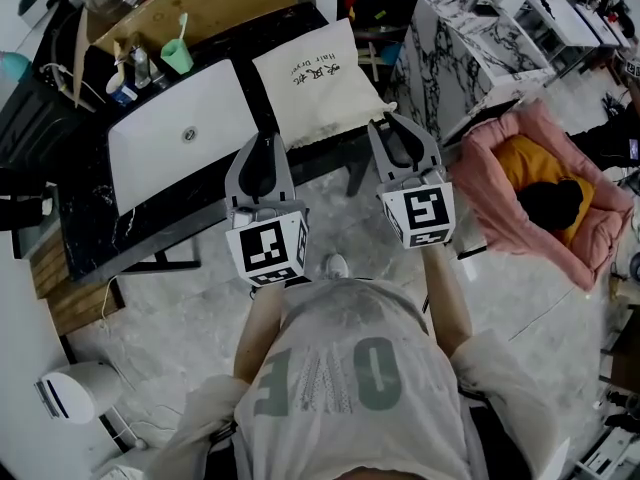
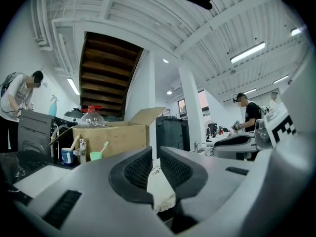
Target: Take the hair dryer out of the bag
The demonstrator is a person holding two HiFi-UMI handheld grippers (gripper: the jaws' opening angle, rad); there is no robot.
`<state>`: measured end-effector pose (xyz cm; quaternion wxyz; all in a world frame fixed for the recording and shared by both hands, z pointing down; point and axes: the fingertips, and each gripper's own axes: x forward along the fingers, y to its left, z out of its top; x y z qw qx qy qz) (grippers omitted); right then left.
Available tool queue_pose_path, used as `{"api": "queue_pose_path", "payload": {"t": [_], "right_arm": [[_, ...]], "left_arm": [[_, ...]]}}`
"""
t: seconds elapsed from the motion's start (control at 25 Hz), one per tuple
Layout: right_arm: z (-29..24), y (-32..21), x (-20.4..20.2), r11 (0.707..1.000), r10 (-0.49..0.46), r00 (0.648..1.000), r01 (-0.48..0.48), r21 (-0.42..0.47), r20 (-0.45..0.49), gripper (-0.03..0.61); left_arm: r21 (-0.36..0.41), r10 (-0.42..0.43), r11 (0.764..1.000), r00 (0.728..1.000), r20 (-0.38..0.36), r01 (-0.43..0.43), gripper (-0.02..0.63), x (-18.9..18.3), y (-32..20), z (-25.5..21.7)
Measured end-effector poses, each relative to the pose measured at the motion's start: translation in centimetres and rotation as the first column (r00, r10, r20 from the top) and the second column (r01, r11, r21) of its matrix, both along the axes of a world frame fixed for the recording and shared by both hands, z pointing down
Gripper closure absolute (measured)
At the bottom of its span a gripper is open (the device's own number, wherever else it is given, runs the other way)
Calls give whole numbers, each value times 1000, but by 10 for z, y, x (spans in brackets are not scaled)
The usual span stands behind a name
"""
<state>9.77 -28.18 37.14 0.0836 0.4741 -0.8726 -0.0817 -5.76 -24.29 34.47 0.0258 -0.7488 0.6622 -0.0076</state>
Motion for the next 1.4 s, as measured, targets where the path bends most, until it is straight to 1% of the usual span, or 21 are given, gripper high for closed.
{"api": "queue_pose_path", "payload": {"t": [0.04,0.12,0.16,0.2,0.24,0.28,0.4,0.56,0.64,0.68,0.72,0.76,0.8,0.88,1.0,1.08,1.16,1.24,1.28,1.36,1.4], "right_arm": [[1,0,-1,1000,-10,1000,10,-4,-6,443],[4,0,-3,1000,-20,1000,20,-14,-9,375],[5,-1,-3,1000,-21,1000,21,-18,-5,359],[6,-1,-3,1000,-21,1000,21,-21,-1,331],[8,-1,-3,1000,-21,1000,21,-22,3,318],[9,-1,-2,1000,-20,1000,20,-24,3,303],[11,-1,-2,1000,-9,1000,8,-27,-28,275],[16,-1,-3,999,-19,996,17,-29,-91,272],[21,-6,-3,999,-44,986,41,-20,-163,273],[23,-12,-4,998,-57,971,57,-5,-232,273],[26,-18,-4,997,-67,945,76,16,-322,273],[30,-25,-5,995,-72,904,97,38,-421,273],[34,-31,-5,991,-74,852,122,59,-518,273],[45,-42,-7,979,-78,733,184,86,-676,273],[64,-52,-11,957,-93,569,277,84,-817,273],[77,-58,-13,945,-106,486,321,65,-867,275],[90,-63,-15,935,-116,428,353,47,-896,275],[100,-67,-18,927,-118,390,373,40,-913,275],[103,-69,-20,924,-117,378,379,38,-918,275],[108,-72,-24,922,-113,368,384,40,-923,282],[109,-74,-26,923,-108,368,383,45,-924,310]], "left_arm": [[-1,-3,1000,1000,-1,3,583,-2,0,0],[-4,-4,1000,1000,2,4,574,-4,-1,1],[-7,-2,1000,1000,1,2,518,-5,-2,2],[-12,-2,1000,1000,-2,2,428,-5,-3,4],[-17,-5,1000,1000,-4,5,355,-5,-5,5],[-19,-9,1000,1000,-3,9,318,-5,-5,6],[-24,-13,1000,1000,5,13,290,-5,-5,7],[-32,-7,999,1000,-10,7,287,-3,-6,7],[-44,3,999,999,-38,-5,287,0,-7,10],[-54,10,998,998,-67,-13,287,1,-7,12],[-69,16,997,995,-103,-23,287,2,-8,15],[-85,20,996,990,-143,-33,287,3,-9,19],[-102,23,994,983,-181,-42,287,3,-9,23],[-133,25,989,967,-255,-61,287,5,-9,32],[-172,24,980,925,-380,-96,287,7,-8,47],[-195,14,974,891,-454,-115,287,8,-7,56],[-219,4,968,874,-485,-126,287,10,-5,66],[-244,-3,961,871,-491,-134,287,13,-3,76],[-256,-6,957,871,-491,-137,287,14,-2,81],[-274,-12,951,871,-491,-141,287,15,0,88],[-278,-14,950,872,-490,-141,288,15,2,90]]}}
